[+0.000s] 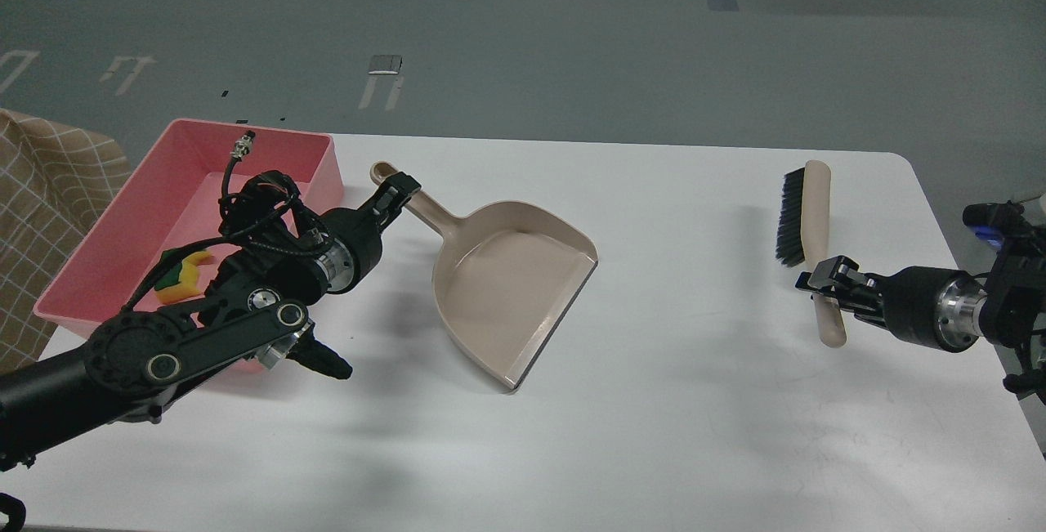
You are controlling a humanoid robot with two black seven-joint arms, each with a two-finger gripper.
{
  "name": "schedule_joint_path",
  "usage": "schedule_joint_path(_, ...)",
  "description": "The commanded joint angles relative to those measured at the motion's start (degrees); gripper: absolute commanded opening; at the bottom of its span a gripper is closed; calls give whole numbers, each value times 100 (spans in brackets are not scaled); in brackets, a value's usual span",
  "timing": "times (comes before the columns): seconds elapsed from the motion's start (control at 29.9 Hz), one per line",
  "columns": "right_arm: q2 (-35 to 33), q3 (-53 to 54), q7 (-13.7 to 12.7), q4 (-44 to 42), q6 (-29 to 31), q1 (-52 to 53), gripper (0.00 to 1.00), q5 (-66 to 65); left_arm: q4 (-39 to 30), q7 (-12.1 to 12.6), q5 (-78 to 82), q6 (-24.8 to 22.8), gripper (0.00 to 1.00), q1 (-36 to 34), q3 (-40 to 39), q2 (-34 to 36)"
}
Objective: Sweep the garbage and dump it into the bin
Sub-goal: 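Set the brush down on the table and open the right gripper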
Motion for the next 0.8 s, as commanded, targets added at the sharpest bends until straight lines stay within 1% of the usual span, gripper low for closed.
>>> schedule_joint_path(0.0, 35, 0, 0, -3, 0, 8, 0, 0, 0, 9, -2, -15, 64, 0, -1, 0)
schedule_joint_path(0.23, 123, -52, -35, -21, 0, -18, 0, 0, 0, 9, -10, -6, 66, 9, -1, 0)
schedule_joint_path(0.27, 132, -70, -35, -21, 0, -18, 3, 0, 0, 9, -10, -6, 67, 0, -1, 0)
schedule_joint_path(0.5, 290, -79, -44, -249, 0, -27, 7, 0, -52, 9, -10, -15, 72, -17, -9, 9)
schedule_joint_path(0.57, 299, -79, -44, -258, 0, -27, 12, 0, -52, 9, -19, -15, 72, -17, -9, 9)
schedule_joint_path(0.67, 317, -79, -44, -267, 0, -27, 15, 0, -52, 9, -19, -15, 74, -44, -9, 9)
schedule_joint_path(0.74, 317, -79, -53, -276, 0, -35, 22, 0, -52, 9, -19, -15, 75, -53, -9, 9)
schedule_joint_path(0.77, 317, -79, -53, -267, 0, -35, 23, 0, -52, 9, -19, -15, 75, -53, -9, 9)
